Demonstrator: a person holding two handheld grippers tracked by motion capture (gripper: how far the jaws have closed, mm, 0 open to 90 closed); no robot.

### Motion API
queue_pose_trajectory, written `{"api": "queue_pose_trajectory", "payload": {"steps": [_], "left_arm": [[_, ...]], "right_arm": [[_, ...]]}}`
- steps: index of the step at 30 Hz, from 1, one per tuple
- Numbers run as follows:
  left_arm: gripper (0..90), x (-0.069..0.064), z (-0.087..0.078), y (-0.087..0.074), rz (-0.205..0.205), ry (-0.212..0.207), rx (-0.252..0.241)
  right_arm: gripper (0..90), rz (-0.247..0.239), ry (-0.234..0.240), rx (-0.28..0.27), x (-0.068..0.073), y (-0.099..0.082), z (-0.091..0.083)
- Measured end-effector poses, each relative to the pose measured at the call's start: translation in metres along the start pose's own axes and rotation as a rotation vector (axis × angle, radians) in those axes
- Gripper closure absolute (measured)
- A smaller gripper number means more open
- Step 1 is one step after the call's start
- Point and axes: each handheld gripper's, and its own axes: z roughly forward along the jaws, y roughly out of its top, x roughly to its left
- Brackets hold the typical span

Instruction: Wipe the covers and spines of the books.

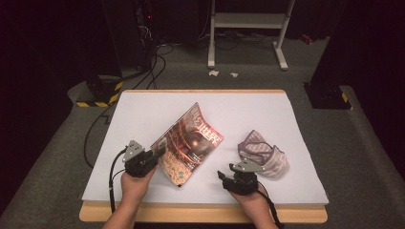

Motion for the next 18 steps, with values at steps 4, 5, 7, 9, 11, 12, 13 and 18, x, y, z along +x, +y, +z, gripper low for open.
{"api": "queue_pose_trajectory", "payload": {"steps": [4, 5, 7, 9, 11, 12, 13, 18], "left_arm": [[84.1, -0.001, -0.001, 0.009, 0.007, 0.003, -0.02], [84.2, 0.0, -0.001, 0.011, 0.003, 0.002, -0.023], [84.2, 0.001, -0.002, 0.014, 0.006, 0.004, -0.032], [84.2, 0.002, -0.003, 0.016, 0.003, 0.007, -0.045], [84.2, 0.003, -0.005, 0.018, 0.0, 0.007, -0.057], [84.2, 0.003, -0.005, 0.019, 0.003, 0.01, -0.061], [84.2, 0.004, -0.005, 0.02, 0.001, 0.009, -0.062], [84.2, 0.003, -0.007, 0.025, 0.02, 0.012, -0.078]], "right_arm": [[44.1, 0.005, 0.0, -0.004, -0.001, 0.0, -0.001], [44.2, 0.005, -0.001, -0.004, -0.001, 0.0, -0.001], [44.2, 0.006, -0.001, -0.006, -0.001, 0.0, -0.001], [44.2, 0.007, -0.002, -0.007, -0.001, 0.0, -0.001], [44.2, 0.008, -0.001, -0.007, -0.002, 0.0, -0.001], [44.2, 0.008, -0.002, -0.006, -0.002, 0.0, 0.0], [44.2, 0.009, -0.001, -0.004, -0.002, 0.0, 0.0], [44.2, 0.013, 0.0, -0.003, -0.002, 0.0, 0.001]]}}
